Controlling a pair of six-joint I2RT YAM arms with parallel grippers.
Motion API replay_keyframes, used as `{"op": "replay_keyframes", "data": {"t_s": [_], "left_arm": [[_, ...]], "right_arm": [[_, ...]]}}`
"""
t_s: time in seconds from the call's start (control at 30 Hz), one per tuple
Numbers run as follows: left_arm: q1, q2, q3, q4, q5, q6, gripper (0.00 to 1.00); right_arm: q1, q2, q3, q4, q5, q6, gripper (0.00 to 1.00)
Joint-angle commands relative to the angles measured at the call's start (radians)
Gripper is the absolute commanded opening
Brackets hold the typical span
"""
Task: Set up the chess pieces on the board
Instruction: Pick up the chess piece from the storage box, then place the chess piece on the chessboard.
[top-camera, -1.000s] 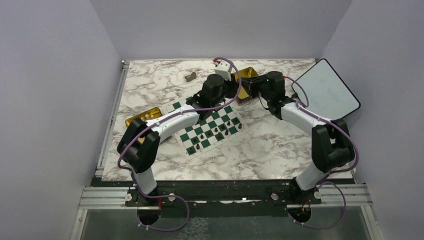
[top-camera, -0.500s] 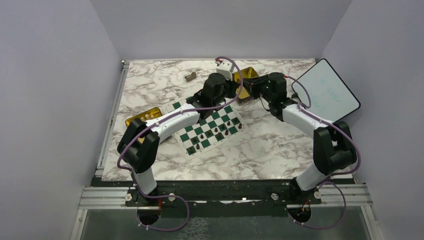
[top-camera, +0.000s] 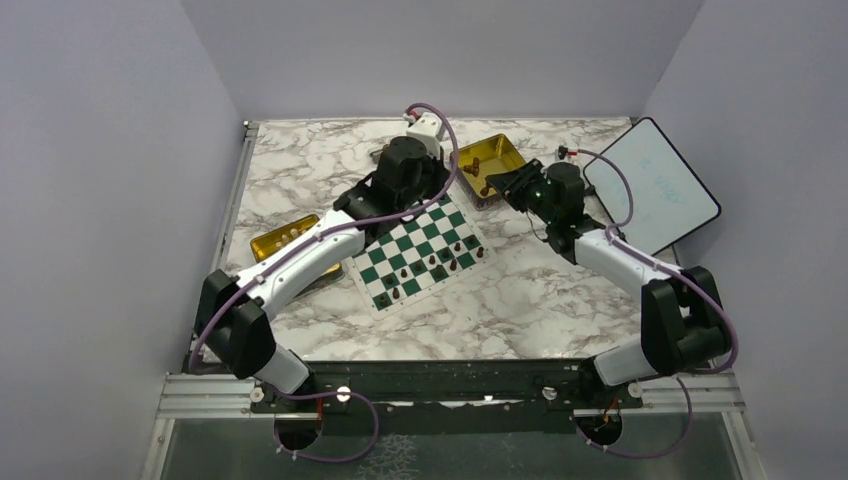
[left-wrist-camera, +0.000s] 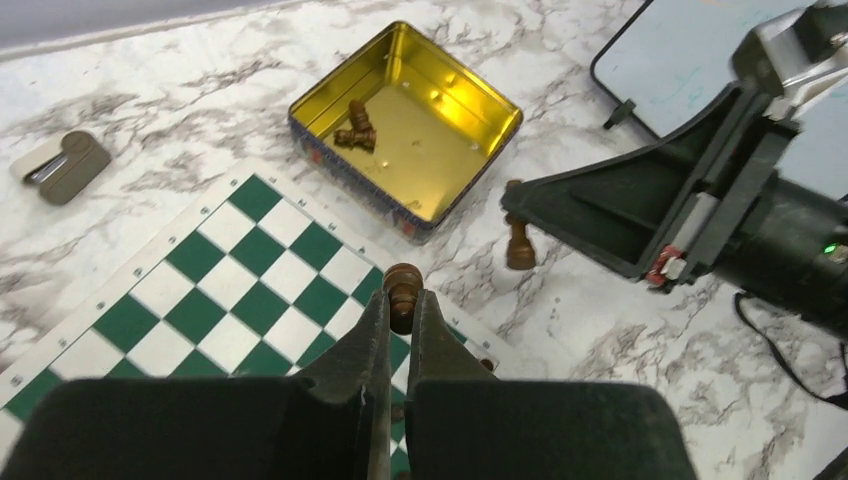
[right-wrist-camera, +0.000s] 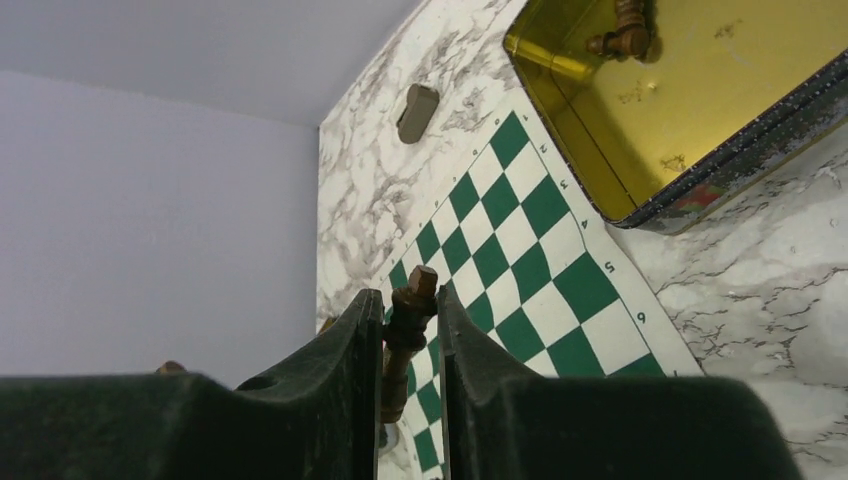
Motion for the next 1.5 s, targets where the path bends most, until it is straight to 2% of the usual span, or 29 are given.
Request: {"op": "replay_keyframes", "data": {"t_s": [0.0,0.2,0.47,0.67,0.8,1.47], "left_arm": [[0.021,-0.087,-0.002,-0.275,-0.05,0.009,0.0],[0.076,-0.17,-0.106,-0.446,-0.061,-0.057,0.0],[0.155,-0.198,-0.269,-0.54,-0.017,-0.127,0.0],[0.178,-0.231,-0.367,-0.539,-0.014,-0.166,0.0],[0.193,-0.225,-0.408,-0.514,0.049,-0.186,0.0],[0.209,-0.175,-0.533,-0.42,0.089,-0.206,0.0]], "right_arm": [[0.002,-0.096,-0.024,0.082,-0.116,-0.284,0.01],[0.002,-0.161,-0.04,-0.023,-0.219,-0.444,0.01],[0.002,-0.244,-0.1,-0.089,-0.243,-0.529,0.01],[0.002,-0.292,-0.132,-0.095,-0.255,-0.535,0.01],[0.002,-0.298,-0.135,-0.096,-0.264,-0.536,0.01],[0.002,-0.325,-0.151,-0.101,-0.259,-0.538,0.01]]}}
